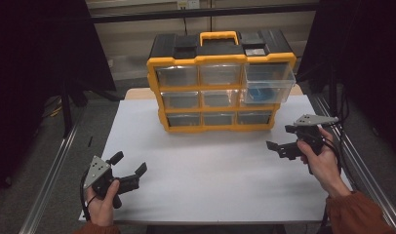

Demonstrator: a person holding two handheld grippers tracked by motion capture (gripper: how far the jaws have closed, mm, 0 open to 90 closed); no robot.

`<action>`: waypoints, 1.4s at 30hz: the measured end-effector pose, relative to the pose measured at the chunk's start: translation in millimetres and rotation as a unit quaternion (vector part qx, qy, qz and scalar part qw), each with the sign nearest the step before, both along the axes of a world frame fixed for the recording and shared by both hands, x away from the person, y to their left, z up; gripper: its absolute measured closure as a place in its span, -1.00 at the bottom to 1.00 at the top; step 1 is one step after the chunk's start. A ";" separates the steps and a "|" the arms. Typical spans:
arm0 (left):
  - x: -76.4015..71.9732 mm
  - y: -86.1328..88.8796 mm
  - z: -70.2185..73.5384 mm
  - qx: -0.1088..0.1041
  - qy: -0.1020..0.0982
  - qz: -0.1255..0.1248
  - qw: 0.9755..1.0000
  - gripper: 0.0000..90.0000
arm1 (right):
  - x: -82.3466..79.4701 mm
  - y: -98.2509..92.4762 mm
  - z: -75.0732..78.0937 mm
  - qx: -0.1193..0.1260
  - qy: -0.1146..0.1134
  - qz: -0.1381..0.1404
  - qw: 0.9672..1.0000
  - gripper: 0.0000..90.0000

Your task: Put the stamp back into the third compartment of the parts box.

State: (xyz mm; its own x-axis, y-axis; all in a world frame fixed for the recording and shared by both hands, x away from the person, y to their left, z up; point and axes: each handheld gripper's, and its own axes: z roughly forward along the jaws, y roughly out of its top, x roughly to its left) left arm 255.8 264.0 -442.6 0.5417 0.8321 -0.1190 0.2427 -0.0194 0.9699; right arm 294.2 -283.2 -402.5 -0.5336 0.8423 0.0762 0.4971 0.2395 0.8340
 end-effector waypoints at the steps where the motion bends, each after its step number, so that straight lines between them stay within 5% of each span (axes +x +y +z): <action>1: -0.1 -0.1 0.0 0.001 0.000 0.000 1.000 -0.93 | -2.8 0.4 -4.5 0.004 -0.003 -0.006 1.000 -0.92; 9: -1.1 -0.8 -1.0 -0.004 0.001 0.007 1.000 -0.93 | -22.1 -2.6 -27.8 0.038 -0.035 -0.040 0.998 -0.92; 19: -1.9 0.8 -2.5 -0.005 0.002 0.009 1.000 -0.93 | -44.2 -10.9 -37.6 0.048 -0.088 -0.070 0.992 -0.92; 37: -4.5 3.2 -4.4 -0.002 0.001 0.015 1.000 -0.93 | -89.0 -33.8 -48.9 0.057 -0.130 -0.121 0.982 -0.92; 39: -6.7 5.7 -2.8 0.002 0.001 0.014 1.000 -0.93 | -94.5 -34.9 -49.5 0.050 -0.130 -0.116 0.983 -0.93; 42: -8.5 5.8 -0.5 0.036 -0.018 0.018 0.999 -0.93 | -104.0 -37.0 -51.5 0.043 -0.137 -0.121 0.982 -0.93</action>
